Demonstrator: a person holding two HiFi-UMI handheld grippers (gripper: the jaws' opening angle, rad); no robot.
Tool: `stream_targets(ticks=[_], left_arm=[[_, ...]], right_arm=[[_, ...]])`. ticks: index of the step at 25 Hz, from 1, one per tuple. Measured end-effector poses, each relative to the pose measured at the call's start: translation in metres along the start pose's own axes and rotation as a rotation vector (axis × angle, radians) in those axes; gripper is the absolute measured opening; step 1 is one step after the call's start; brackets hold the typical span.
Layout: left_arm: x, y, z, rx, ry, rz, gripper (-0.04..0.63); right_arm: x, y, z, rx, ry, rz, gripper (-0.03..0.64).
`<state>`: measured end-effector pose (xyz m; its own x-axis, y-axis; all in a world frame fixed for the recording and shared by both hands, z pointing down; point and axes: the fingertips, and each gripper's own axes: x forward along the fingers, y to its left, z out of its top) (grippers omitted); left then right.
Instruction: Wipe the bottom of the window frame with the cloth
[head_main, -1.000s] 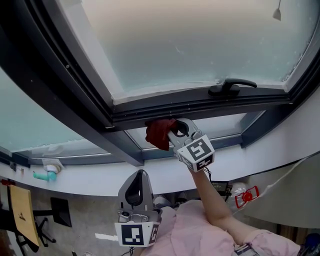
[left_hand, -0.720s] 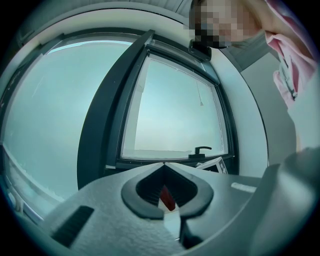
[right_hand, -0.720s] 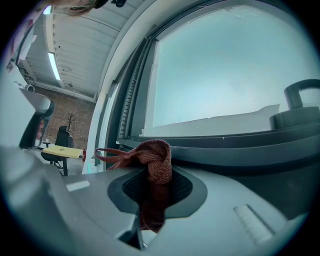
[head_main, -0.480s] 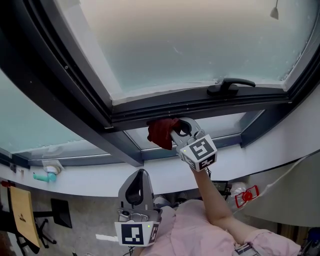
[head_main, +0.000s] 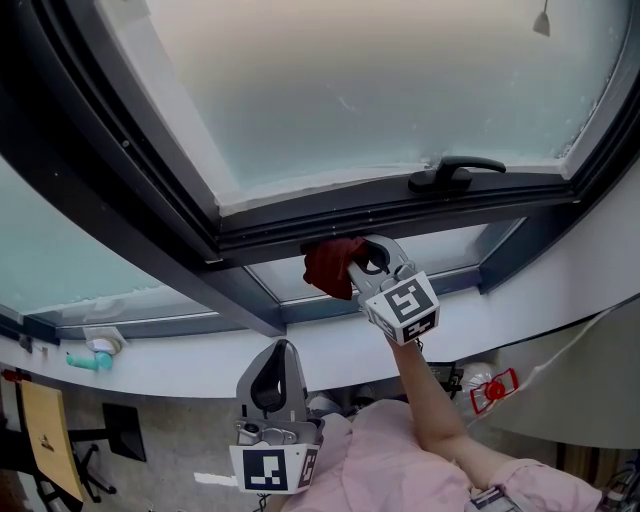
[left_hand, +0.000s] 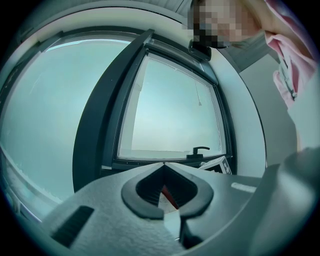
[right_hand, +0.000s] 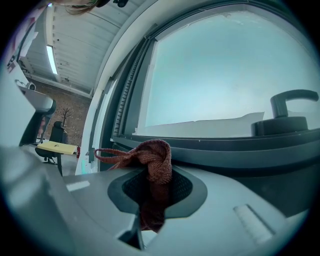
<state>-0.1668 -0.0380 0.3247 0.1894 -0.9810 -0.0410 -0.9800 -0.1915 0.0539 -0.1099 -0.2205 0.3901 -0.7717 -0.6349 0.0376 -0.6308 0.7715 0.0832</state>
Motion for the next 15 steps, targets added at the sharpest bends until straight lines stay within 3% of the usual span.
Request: stream_targets(ticks=[15], left_arm=[[0.004, -0.009, -0.001, 0.001, 0.003, -0.009, -0.003]], right_arm=[[-0.016, -0.021, -0.003, -0.017, 0.004, -0.046, 0.063]])
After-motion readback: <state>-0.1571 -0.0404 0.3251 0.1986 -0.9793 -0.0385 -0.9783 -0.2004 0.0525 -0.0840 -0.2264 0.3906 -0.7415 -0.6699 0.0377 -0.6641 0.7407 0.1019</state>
